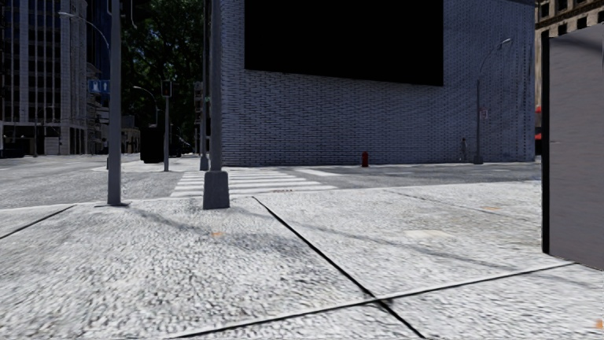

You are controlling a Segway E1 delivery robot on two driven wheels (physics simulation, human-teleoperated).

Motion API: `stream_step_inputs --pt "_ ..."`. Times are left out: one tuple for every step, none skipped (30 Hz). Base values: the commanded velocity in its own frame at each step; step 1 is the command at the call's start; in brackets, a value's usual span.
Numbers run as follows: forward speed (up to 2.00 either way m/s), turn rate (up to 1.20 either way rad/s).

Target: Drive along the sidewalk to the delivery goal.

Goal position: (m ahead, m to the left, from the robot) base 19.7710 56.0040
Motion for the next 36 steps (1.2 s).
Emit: stream_step_inputs --pt "2.00 0.00" --pt "2.00 0.00" --pt "2.00 0.00" --pt "2.00 0.00" --pt "2.00 0.00" --pt "2.00 0.00" --pt "2.00 0.00" --pt "2.00 0.00" --pt "2.00 0.00" --pt "2.00 0.00" --pt "2.00 0.00" --pt "2.00 0.00" --pt "2.00 0.00" --pt "2.00 0.00" --pt "2.00 0.00" --pt "2.00 0.00" --pt "2.00 0.00" --pt "2.00 0.00" --pt "2.00 0.00" --pt "2.00 0.00" --pt "2.00 0.00" --pt "2.00 0.00" --pt "2.00 0.00" --pt "2.00 0.00" --pt "2.00 0.00" --pt "2.00 0.00" --pt "2.00 0.00" --pt "2.00 0.00" --pt "2.00 0.00" --pt "2.00 0.00" --pt "2.00 0.00" --pt "2.00 0.04" --pt "2.00 0.04" --pt "2.00 0.07" --pt "2.00 0.13" --pt "2.00 0.18"
